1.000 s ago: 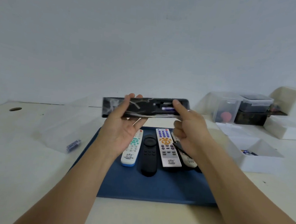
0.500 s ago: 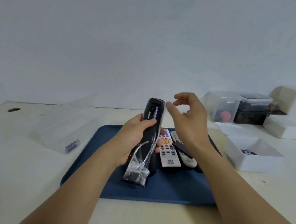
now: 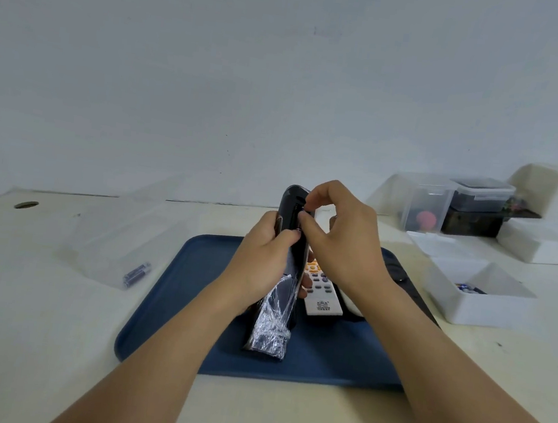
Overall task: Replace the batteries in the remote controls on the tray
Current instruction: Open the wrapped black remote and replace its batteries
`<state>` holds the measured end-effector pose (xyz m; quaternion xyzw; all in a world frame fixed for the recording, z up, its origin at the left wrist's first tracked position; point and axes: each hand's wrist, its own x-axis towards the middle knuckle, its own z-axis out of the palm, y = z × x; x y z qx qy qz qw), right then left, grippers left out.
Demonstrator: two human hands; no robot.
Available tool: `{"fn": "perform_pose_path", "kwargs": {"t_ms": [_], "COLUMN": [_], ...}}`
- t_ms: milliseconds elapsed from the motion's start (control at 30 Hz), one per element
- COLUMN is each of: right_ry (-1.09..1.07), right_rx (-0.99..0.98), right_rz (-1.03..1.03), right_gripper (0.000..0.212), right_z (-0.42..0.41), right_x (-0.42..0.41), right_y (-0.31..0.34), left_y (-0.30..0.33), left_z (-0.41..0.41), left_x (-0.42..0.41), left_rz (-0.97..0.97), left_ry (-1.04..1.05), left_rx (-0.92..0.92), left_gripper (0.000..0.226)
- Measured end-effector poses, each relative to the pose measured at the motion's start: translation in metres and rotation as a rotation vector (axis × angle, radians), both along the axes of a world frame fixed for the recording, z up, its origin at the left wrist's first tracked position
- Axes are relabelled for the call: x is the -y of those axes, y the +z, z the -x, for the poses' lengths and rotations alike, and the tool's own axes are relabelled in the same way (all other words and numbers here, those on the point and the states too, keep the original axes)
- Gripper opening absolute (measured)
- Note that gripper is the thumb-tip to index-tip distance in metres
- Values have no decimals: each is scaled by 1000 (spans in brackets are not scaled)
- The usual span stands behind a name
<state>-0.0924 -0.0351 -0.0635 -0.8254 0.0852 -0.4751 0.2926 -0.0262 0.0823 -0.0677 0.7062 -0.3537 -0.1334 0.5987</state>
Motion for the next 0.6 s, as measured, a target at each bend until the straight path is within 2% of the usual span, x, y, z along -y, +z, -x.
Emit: {"fn": "perform_pose_path", "kwargs": {"t_ms": [167, 300, 467, 600], "right_ry": [-35, -17, 49, 25], "right_rx": [-31, -50, -56, -65], "right_rz": [-22, -48, -116, -267], "right_gripper": [13, 17, 19, 17], "right_z": [-5, -9, -10, -9], "right_x": [0, 0, -6, -1], "right_y": [-2, -1, -2, -2], "left_y": [-1, -1, -1, -3], "left_z": [5, 8, 6, 8], "left_x": [-1, -1, 0, 4], "left_rz": [4, -43, -11, -26], "left_ry": [-55, -10, 1, -9], "left_rx": [-20, 55, -19, -84], "left_gripper": [11, 13, 16, 15]}}
